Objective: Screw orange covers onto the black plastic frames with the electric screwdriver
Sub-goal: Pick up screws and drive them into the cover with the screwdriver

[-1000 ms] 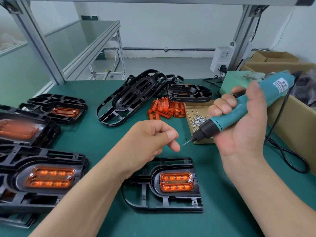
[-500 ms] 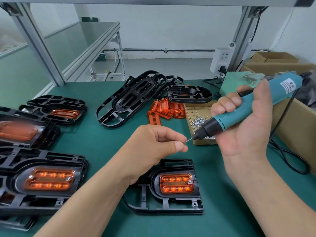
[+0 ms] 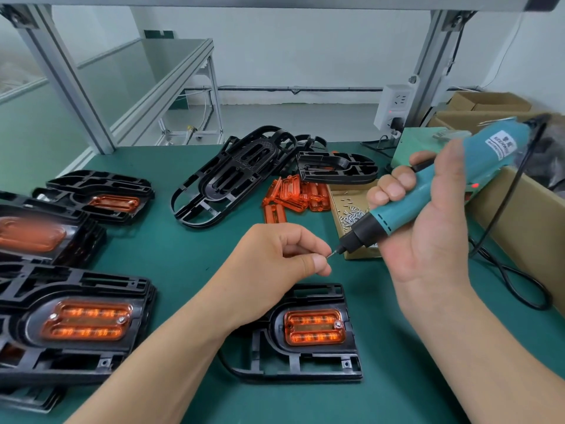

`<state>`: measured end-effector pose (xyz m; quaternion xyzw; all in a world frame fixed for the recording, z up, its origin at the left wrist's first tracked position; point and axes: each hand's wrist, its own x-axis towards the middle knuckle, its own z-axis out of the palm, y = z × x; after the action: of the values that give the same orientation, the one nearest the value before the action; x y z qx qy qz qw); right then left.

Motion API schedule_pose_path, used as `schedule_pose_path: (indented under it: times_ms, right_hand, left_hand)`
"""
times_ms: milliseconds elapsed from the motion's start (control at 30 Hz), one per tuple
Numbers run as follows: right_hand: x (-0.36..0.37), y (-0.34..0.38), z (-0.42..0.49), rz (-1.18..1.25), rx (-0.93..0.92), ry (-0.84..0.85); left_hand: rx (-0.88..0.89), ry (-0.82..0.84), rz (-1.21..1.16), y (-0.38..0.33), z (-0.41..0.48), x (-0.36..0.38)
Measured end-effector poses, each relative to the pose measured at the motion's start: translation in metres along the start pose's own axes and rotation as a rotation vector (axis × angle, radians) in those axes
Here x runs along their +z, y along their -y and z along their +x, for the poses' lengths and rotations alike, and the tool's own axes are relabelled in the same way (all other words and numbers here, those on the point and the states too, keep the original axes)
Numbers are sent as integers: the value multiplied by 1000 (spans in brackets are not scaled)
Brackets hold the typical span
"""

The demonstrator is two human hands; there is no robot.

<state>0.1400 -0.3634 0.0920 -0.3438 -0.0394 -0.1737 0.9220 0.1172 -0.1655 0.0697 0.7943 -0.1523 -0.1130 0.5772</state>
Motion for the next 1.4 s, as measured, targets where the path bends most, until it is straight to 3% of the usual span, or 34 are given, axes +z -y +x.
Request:
schedule_pose_path:
  times_ms: [267, 567, 667, 800, 1100, 1400]
  right_hand:
    - [-3, -9, -1, 42, 52, -88]
    - [-1, -17, -7, 31, 99, -52]
    - [-1, -16, -8, 45, 117, -32]
    - [2, -17, -13, 0, 156, 70]
    - [13, -22, -33, -131, 192, 365]
    - [18, -28, -46, -166, 224, 476]
  left_hand:
    - [41, -31, 144, 1, 0, 1]
    - [47, 44, 139, 2, 1, -3]
    - [62, -15, 169, 3, 3, -10]
    - [-21, -120, 383, 8, 6, -25]
    - [-119, 185, 670, 4, 0, -37]
    - [-135, 204, 750, -1, -3, -33]
